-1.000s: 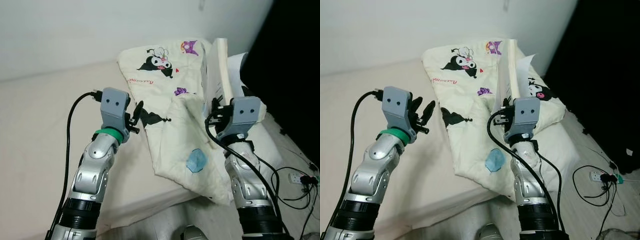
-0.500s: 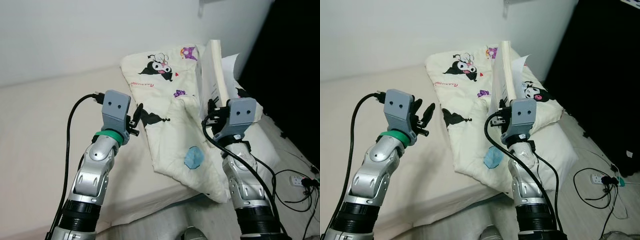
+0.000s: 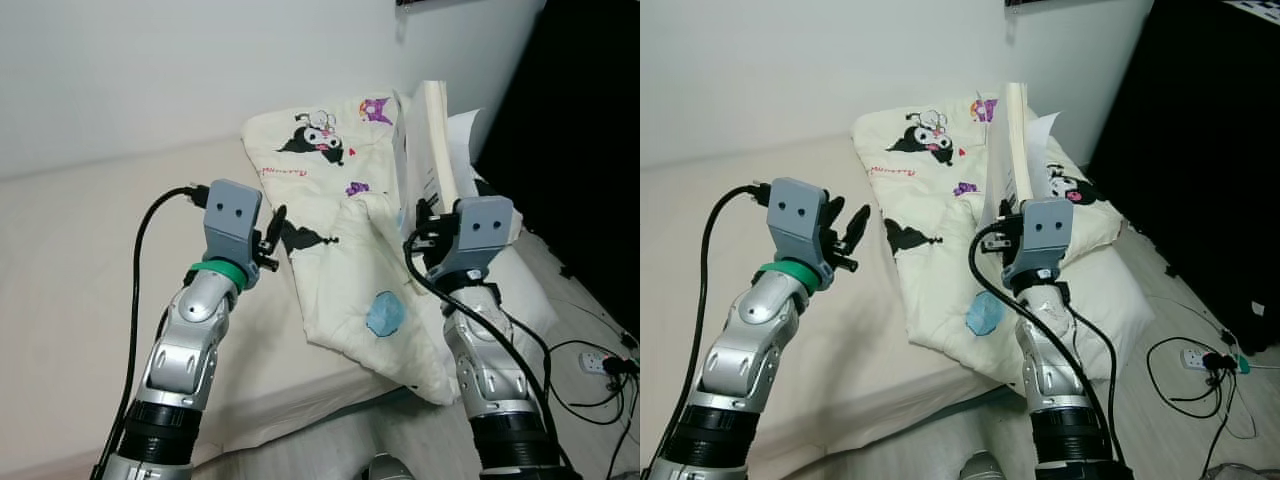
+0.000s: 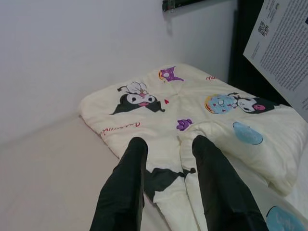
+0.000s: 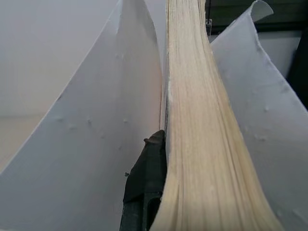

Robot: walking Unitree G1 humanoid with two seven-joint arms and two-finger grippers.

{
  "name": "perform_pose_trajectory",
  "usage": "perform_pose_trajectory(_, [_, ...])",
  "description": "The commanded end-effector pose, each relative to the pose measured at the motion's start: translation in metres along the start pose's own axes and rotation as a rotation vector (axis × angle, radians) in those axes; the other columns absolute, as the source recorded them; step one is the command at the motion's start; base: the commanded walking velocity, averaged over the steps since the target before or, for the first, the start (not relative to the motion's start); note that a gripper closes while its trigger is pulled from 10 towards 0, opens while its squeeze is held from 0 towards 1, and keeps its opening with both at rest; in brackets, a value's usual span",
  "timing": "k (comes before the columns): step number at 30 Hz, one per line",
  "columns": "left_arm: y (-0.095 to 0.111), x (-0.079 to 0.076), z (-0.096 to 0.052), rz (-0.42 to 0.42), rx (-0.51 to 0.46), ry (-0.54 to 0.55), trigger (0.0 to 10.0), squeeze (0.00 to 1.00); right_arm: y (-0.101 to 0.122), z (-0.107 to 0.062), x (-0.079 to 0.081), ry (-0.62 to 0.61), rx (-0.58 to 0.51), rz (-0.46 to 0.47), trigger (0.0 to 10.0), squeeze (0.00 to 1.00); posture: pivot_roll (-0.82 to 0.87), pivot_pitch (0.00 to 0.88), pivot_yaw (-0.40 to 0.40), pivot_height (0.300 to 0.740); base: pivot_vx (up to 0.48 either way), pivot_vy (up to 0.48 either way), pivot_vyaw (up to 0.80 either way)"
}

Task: Clean up the room

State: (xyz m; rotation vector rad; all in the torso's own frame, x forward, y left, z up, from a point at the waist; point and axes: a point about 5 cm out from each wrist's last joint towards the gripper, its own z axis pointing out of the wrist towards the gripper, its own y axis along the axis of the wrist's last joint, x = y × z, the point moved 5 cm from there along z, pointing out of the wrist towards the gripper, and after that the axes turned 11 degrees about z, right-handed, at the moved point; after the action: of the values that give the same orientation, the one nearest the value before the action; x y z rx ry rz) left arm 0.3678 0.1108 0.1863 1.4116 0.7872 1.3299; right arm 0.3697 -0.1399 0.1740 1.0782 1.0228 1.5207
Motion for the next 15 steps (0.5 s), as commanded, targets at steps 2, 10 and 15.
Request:
perform_pose_trajectory(2, [-0.0061, 0.003, -0.0024, 0.003, 0.021, 0.013, 10.0, 0.0, 0.0036, 0.0018, 0.0098, 0.041, -0.022, -0.023, 10.0, 0.0, -0.1, 0.043, 0.063, 0.712, 0.0, 0.379, 0.0])
perform_pose_trajectory(10, [-0.0055, 0.0034, -0.0029, 0.003, 0.02, 0.017, 10.0, 0.0, 0.0056, 0.0023, 0.0039, 0.005, -0.035, 0.033, 10.0, 0.0, -0.1, 0.047, 0.064, 0.712, 0.0, 0.381, 0.65])
perform_pose_trajectory(15, [-0.0053, 0.004, -0.0026, 0.004, 0.019, 0.019, 10.0, 0.0, 0.0079, 0.0021, 0.002, 0.001, -0.046, 0.059, 10.0, 0.0, -0.1, 0.05, 0.065, 0.712, 0.0, 0.401, 0.0])
